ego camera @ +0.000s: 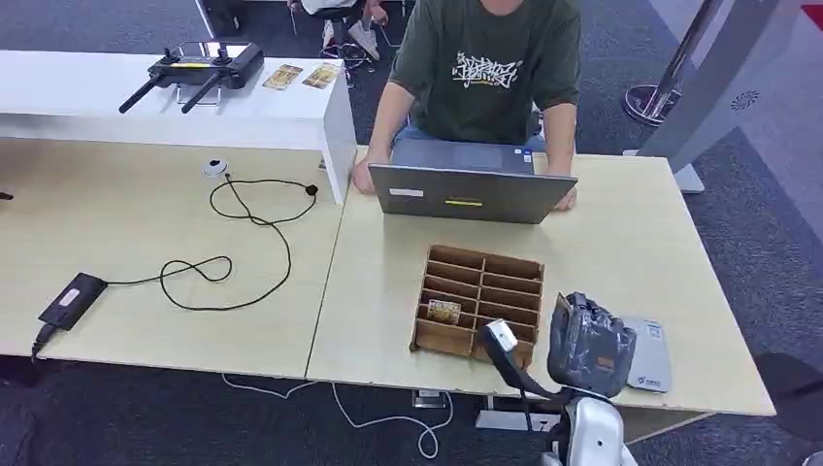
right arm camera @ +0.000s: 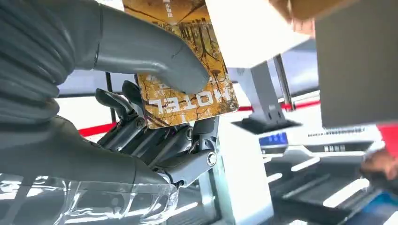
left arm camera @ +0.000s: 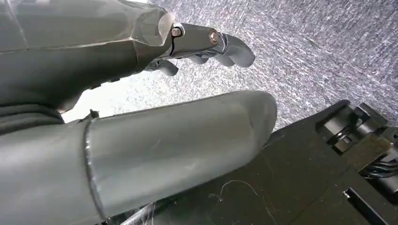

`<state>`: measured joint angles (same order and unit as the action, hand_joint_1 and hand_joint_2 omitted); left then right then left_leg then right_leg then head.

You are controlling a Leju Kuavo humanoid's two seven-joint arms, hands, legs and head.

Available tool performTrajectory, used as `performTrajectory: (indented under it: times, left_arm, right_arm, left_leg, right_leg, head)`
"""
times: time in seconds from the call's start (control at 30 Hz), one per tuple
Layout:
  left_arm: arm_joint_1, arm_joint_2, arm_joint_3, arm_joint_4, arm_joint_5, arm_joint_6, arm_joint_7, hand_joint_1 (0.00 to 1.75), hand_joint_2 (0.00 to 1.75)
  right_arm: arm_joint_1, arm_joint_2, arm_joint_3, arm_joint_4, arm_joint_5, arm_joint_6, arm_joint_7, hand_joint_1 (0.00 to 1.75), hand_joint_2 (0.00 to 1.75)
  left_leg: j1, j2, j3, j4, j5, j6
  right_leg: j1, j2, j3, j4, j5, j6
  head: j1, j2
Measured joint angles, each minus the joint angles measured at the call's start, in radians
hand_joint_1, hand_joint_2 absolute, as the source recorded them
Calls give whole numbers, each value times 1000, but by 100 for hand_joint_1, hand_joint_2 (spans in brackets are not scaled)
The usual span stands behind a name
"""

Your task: Pass the card to the sensor for recognition and then transmit it.

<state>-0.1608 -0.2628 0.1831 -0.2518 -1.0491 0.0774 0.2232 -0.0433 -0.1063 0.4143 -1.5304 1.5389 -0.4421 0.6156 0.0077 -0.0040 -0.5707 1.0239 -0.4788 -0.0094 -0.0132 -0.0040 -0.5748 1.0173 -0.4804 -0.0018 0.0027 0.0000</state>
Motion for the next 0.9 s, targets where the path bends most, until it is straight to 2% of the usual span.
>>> performTrajectory:
  times: [0.17, 0.23, 0.3, 0.37, 0.57, 0.63, 0.77, 0.9]
  left_arm:
    - [0, 0, -1, 0, 2, 1, 0, 0, 0]
    - [0, 0, -1, 0, 3, 3, -1, 0, 0]
    - [0, 0, -1, 0, 6, 4, -1, 0, 0]
    - [0, 0, -1, 0, 10, 7, -2, 0, 0]
    - [1, 0, -1, 0, 19, 11, -3, 0, 0]
    - [1, 0, -1, 0, 22, 13, -3, 0, 0]
    - [1, 0, -1, 0, 24, 14, -2, 0, 0]
    - [1, 0, -1, 0, 24, 14, 7, 0, 0]
  right_arm:
    - [0, -36, 9, -36, 0, -40, 12, 175, 175]
    - [4, -41, 9, -45, 0, -60, -4, 175, 175]
    - [12, -41, 4, -53, 0, -89, -46, 175, 175]
    - [28, -28, -20, -61, 0, -120, -117, 175, 175]
    - [86, 99, -160, -78, -10, -192, -354, 175, 175]
    - [97, 142, -212, -80, -62, -217, -419, 175, 175]
    - [112, 206, -294, -89, -240, -245, -495, 175, 175]
    - [124, 249, -358, -103, -388, -243, -546, 175, 175]
  left_leg:
    - [0, 0, 0, 0, 0, 0]
    - [0, 0, 0, 0, 0, 0]
    - [0, 0, 0, 0, 0, 0]
    - [0, -1, 0, 0, 0, 0]
    - [0, 0, 0, 0, 0, 0]
    - [1, 0, 0, 0, 0, 0]
    - [0, 0, 0, 0, 0, 0]
    - [0, 0, 0, 0, 0, 0]
  right_leg:
    - [0, 0, 0, 0, 0, 0]
    - [0, 0, 0, 0, 0, 0]
    - [0, 0, 0, 0, 0, 0]
    - [0, 0, 0, 0, 0, 0]
    - [0, 0, 0, 0, 0, 0]
    - [0, 0, 0, 0, 0, 0]
    - [0, 0, 0, 0, 0, 0]
    - [0, 0, 0, 0, 0, 0]
  head:
    - [0, 0]
    - [0, 0]
    - [0, 0]
    - [0, 0]
    - [0, 0]
    - [0, 0]
    - [0, 0]
    - [0, 0]
